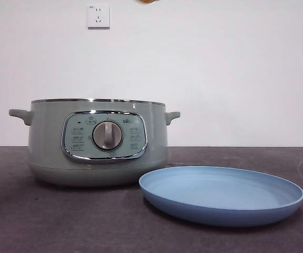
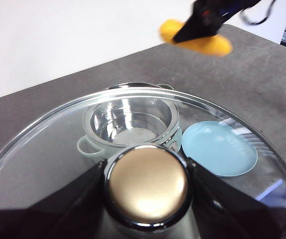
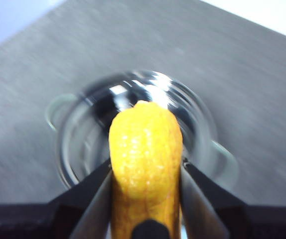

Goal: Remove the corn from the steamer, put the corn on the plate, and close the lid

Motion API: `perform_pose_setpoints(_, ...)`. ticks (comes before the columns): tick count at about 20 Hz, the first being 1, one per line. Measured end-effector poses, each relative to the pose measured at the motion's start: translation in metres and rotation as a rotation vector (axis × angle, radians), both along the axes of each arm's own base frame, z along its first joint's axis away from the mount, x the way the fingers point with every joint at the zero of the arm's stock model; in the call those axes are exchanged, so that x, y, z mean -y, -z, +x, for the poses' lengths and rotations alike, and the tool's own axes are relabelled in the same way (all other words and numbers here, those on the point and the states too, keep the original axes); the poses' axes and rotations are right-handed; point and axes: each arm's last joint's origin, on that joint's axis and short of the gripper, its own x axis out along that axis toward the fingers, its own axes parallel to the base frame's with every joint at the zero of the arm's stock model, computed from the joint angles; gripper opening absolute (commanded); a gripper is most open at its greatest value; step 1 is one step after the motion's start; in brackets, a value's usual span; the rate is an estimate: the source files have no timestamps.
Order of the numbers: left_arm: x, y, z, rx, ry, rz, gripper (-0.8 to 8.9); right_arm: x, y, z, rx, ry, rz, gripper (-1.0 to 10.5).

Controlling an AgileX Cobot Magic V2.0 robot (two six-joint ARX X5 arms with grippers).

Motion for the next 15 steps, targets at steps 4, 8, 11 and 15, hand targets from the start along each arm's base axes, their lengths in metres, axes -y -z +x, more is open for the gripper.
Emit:
perform_pose_setpoints(4, 0.0, 0.0, 0.0, 0.0, 0.003, 0.0, -0.08, 0.028, -0.003, -0.01, 0.008, 0.048, 0.003, -0.1)
perform_pose_setpoints(8, 0.0, 0.0, 0.0, 0.0, 0.004, 0.0, -0.08, 0.06, 0.042, -0.027, -0.017, 0.124, 0.015, -0.1)
perform_pose_setpoints(11, 0.0, 0.0, 0.0, 0.001, 0.004, 0.0, -0.08, 0.076, 0.096, -0.042, -0.053, 0.185, 0.056, -0.1)
perform_pose_setpoints(15, 0.0, 0.0, 0.002, -0.004, 0.003, 0.001, -0.08, 0.074, 0.178, -0.044, -0.197, 0.19, 0.098, -0.1)
